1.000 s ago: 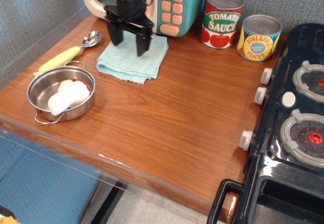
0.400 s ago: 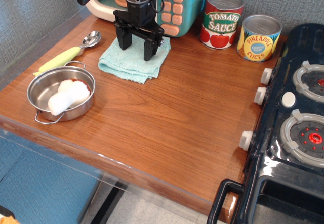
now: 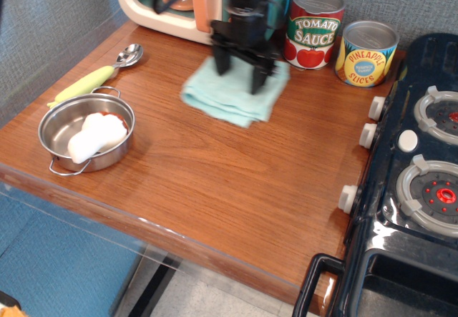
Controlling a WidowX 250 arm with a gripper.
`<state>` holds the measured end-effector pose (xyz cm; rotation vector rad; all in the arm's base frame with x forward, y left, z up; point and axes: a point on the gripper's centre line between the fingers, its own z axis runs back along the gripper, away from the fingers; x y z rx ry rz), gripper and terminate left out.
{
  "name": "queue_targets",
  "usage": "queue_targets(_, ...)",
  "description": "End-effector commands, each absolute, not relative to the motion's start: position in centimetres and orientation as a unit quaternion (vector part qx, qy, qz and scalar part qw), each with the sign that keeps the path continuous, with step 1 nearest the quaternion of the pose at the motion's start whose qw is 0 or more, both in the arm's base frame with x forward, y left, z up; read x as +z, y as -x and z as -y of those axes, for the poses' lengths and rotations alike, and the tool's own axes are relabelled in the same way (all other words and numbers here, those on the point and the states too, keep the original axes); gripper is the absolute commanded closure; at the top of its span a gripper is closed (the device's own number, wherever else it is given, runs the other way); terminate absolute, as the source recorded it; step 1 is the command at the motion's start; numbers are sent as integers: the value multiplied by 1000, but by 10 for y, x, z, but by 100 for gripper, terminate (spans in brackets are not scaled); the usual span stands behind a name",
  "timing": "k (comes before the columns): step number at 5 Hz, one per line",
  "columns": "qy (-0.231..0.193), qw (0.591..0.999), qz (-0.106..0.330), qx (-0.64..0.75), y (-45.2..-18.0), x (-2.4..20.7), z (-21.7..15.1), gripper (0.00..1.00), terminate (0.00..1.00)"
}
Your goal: Move the blue cloth to the upper right side of the table.
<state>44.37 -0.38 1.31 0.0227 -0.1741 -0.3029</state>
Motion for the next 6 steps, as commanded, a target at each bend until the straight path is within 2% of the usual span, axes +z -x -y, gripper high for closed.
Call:
queue_targets(1, 13, 982, 99, -159, -440, 29, 64, 0, 0)
queue_targets(3, 19, 982, 101, -156, -436, 39, 74, 0, 0)
queue_targets(4, 3, 977, 125, -171, -447, 58, 66, 0, 0)
queue_targets(6, -15, 964, 205, -170, -453, 145, 68, 0, 0)
